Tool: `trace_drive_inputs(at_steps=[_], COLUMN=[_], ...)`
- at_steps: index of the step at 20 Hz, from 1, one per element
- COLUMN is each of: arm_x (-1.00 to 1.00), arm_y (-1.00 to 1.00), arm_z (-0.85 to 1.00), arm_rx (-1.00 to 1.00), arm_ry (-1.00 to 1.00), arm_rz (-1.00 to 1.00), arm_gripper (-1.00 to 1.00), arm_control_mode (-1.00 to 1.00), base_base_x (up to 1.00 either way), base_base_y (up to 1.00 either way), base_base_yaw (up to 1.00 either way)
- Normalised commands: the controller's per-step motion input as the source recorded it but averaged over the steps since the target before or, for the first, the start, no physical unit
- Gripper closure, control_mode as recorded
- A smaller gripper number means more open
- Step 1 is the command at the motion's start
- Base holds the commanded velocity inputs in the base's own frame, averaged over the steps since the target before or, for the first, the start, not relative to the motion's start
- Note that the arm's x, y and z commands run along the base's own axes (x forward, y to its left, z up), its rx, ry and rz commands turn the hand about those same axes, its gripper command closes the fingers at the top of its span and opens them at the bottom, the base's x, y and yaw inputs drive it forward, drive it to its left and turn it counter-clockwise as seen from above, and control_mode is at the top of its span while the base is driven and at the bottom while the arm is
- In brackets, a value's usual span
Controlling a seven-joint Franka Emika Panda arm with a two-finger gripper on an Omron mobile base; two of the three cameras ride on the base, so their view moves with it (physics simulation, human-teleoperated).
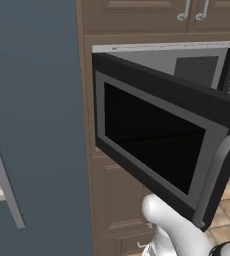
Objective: Place the sponge inside the microwave to prepare for sanitizing.
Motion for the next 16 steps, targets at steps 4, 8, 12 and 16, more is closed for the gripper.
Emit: trace_drive_inputs(at_steps=[4,8,12,16], arm_x=[1.0,0.74,0.47,0.12], arm_y=[0.15,0.25,0.41,0.65], arm_z=[0.13,0.04,0.17,0.29], arm_rx=[0.36,0.08,-0.06,-0.17], arm_ry=[0.03,0.0,-0.01,0.0], arm_rz=[0.25,0.25,0.2,0.1], arm_gripper=[-1.0,-1.0,-1.0,-1.0], arm_control_mode=[-1.0,-1.0,-1.0,-1.0], base_base_x=[0.0,0.0,0.0,0.0], base_base_y=[0.0,0.0,0.0,0.0], base_base_yaw=[0.0,0.0,0.0,0.0])
